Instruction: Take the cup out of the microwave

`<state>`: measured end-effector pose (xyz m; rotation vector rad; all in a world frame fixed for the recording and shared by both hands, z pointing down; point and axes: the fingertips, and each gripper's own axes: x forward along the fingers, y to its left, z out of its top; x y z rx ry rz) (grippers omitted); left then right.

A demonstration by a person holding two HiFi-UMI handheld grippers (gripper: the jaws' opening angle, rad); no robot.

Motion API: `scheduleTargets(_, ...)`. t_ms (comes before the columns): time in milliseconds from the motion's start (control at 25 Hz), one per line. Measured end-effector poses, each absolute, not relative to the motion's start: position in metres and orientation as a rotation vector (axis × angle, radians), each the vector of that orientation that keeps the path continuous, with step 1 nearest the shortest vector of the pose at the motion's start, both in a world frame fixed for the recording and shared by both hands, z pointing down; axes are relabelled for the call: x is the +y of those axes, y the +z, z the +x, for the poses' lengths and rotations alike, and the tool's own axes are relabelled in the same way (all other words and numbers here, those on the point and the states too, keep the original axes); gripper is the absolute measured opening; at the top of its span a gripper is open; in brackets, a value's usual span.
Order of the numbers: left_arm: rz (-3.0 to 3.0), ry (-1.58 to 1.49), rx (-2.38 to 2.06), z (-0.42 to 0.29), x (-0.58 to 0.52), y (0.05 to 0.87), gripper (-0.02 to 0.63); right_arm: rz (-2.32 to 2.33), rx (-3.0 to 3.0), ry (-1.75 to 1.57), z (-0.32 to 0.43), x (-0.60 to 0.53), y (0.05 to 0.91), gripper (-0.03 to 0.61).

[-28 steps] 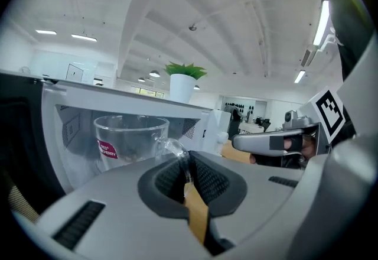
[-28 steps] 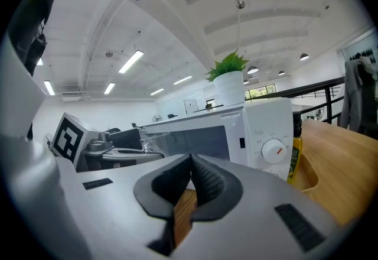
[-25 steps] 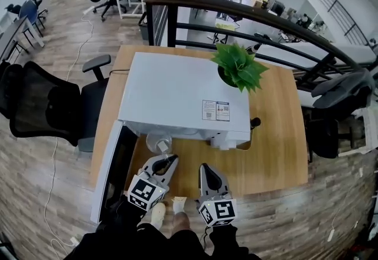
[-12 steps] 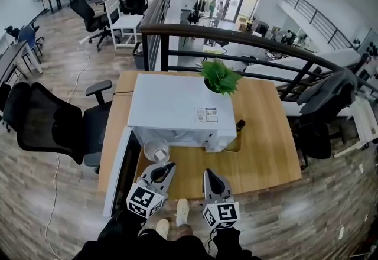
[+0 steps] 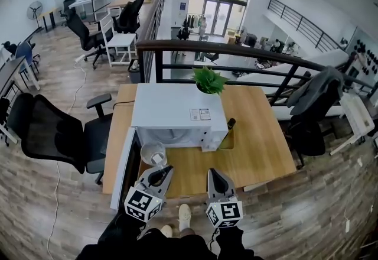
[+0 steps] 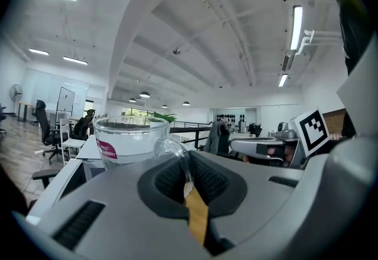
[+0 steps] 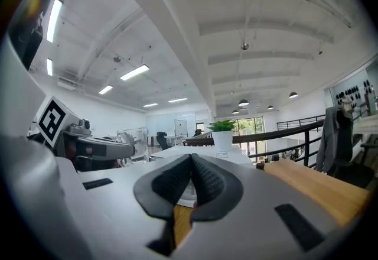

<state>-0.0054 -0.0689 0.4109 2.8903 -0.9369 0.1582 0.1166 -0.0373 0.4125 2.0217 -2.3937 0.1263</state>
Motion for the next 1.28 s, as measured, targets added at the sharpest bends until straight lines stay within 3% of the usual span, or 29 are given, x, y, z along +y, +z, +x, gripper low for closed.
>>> scheduleTargets(600,2.941,0.146,-0.917,-0.044,-0.008,0.398,0.025,2.094,-2.352,0.065,0.092,0.026,0.405,0.015)
scheduleTargets(1280,2.936,0.160,-0.927,-0.051,-0.009,0.399,0.025,2.062,-2.362,0.079,0.081,0.019,0.410,0.015)
